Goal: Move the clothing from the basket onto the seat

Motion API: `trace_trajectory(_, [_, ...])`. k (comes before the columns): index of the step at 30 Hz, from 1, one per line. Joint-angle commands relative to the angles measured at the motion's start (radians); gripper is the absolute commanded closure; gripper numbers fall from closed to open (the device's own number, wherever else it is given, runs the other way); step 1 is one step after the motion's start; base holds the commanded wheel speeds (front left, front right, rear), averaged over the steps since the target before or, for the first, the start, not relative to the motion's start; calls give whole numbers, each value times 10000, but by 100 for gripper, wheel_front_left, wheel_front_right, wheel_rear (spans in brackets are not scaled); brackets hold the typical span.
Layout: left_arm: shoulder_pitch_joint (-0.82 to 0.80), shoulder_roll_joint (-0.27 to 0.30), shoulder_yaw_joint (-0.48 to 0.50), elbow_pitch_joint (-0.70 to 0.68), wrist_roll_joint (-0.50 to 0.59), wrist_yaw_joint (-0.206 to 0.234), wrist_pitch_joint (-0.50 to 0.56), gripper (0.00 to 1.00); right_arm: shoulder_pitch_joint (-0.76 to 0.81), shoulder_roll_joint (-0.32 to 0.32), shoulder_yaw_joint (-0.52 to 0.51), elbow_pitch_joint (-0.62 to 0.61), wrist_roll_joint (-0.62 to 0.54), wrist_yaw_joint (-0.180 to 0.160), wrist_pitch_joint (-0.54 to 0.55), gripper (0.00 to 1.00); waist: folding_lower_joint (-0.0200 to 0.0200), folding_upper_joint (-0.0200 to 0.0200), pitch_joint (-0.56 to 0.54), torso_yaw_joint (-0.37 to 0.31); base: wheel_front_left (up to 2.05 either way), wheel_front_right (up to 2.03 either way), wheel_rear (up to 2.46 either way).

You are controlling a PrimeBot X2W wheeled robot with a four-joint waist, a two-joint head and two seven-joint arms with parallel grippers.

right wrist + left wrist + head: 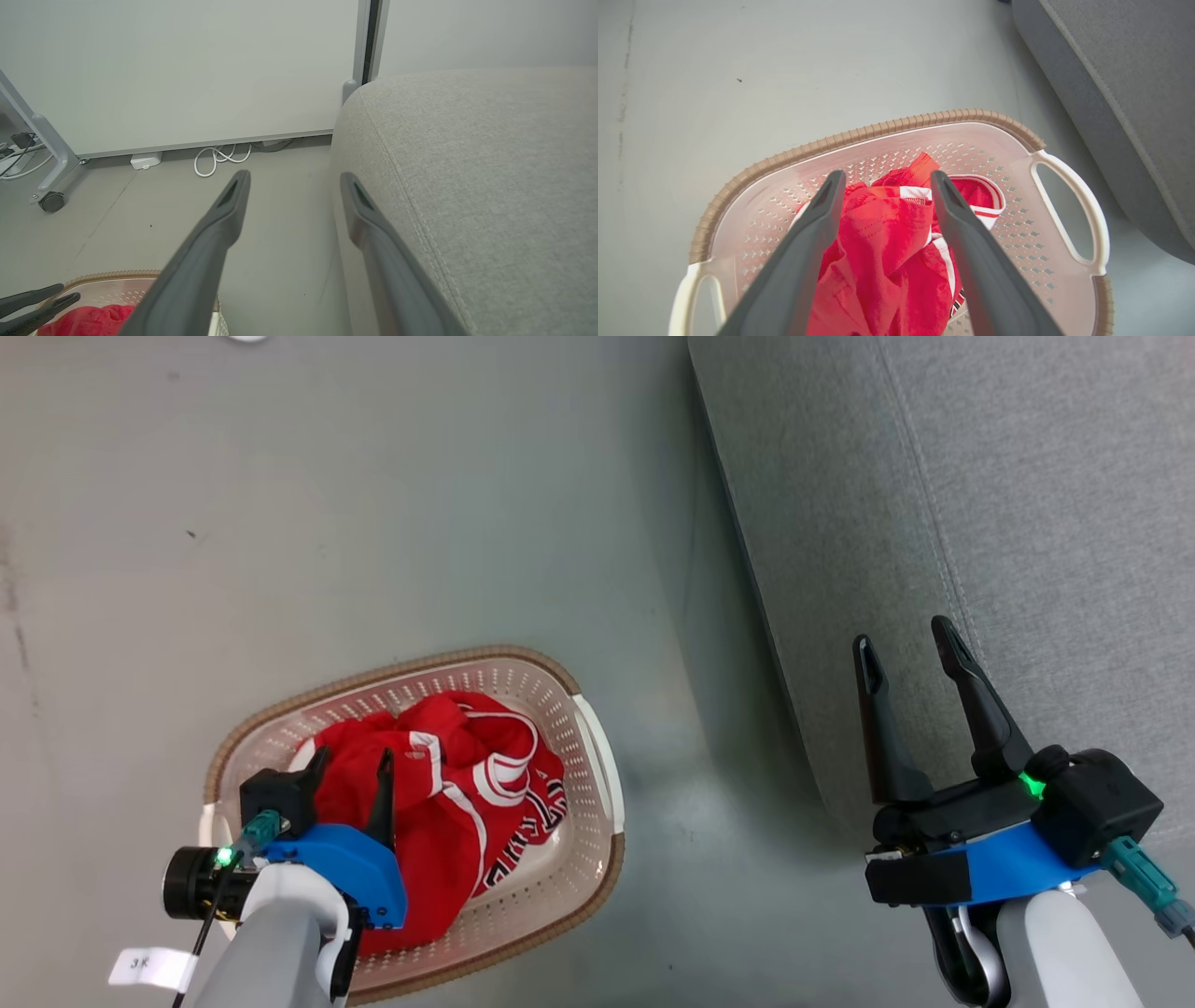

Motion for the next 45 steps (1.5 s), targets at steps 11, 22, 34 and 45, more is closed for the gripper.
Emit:
trace_trajectory(11, [-1125,200,-256,1870,99,138,337,0,-377,-22,205,-137,249,5,-35,0,-2,0,853,-287,0,0,0])
trace_trajectory(22, [-1555,340,-272,3093,72,860,706,0,-435,-22,315,-158,428,5,-35,0,-2,0,1218,-601,0,0,0])
trace_trajectory(34, [-1932,422,-498,3646,51,1201,1136,0,-456,-22,260,-237,540,5,-35,0,-2,0,1644,-715,0,0,0])
trace_trajectory(45, [-2013,398,-703,3800,-17,944,1049,100,-558,-22,276,-203,578,5,-35,0,-2,0,1682,-626,0,0,0])
